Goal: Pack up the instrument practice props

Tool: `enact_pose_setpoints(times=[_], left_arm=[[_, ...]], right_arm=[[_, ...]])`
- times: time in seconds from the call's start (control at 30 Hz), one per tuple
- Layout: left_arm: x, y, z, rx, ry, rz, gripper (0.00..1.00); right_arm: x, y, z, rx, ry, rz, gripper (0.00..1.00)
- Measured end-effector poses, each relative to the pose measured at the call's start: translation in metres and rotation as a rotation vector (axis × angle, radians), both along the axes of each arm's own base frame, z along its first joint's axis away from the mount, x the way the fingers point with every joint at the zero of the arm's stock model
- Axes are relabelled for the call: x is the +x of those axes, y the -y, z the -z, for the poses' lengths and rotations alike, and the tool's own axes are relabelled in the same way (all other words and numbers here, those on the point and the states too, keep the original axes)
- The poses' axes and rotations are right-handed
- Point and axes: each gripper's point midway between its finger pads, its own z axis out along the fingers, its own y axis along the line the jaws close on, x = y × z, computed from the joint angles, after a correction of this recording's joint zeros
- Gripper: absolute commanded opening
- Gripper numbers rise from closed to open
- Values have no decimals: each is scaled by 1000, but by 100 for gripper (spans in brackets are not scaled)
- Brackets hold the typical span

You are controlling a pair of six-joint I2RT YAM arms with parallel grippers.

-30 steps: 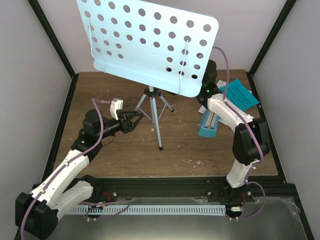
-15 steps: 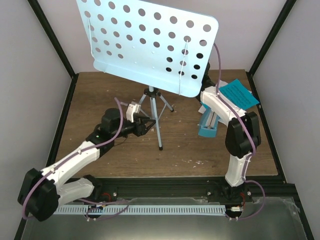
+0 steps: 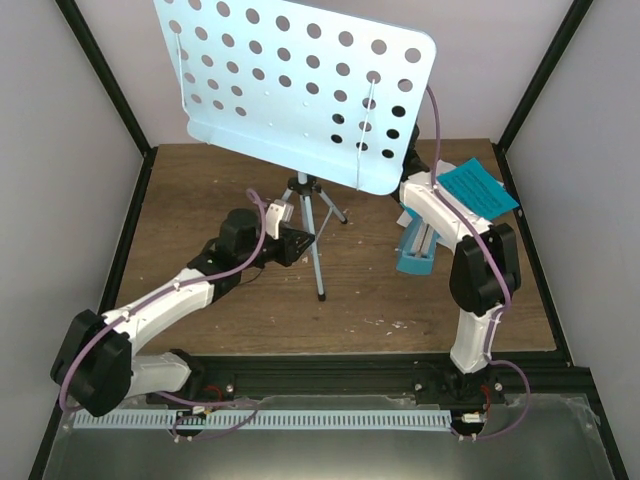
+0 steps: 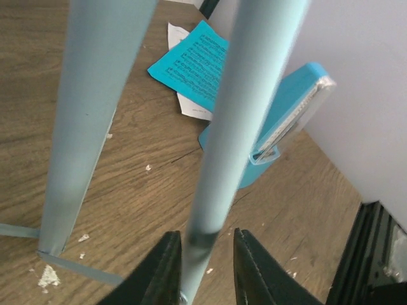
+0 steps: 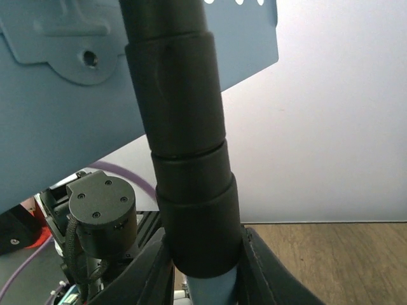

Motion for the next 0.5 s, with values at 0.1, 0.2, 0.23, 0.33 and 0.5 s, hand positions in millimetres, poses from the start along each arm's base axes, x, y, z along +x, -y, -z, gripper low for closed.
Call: enact_pose_setpoints(times=[0.1,0.2,0.23,0.33,0.5], left_arm=[[2,1,-1,12,20,4,12],[3,2,0,28,40,13,2],[2,3,0,29,43,17,0],[0,4,0,36,53,26,0],[3,1,0,59,80,8,0]], right_arm=[[-1,0,-1,7,24,-2,9],[-3,1,1,10,28,1,3],[-3,2,1,12,28,7,1],[-5,6,1,17,26,29,1],[-17,12,4,16,25,46,1]])
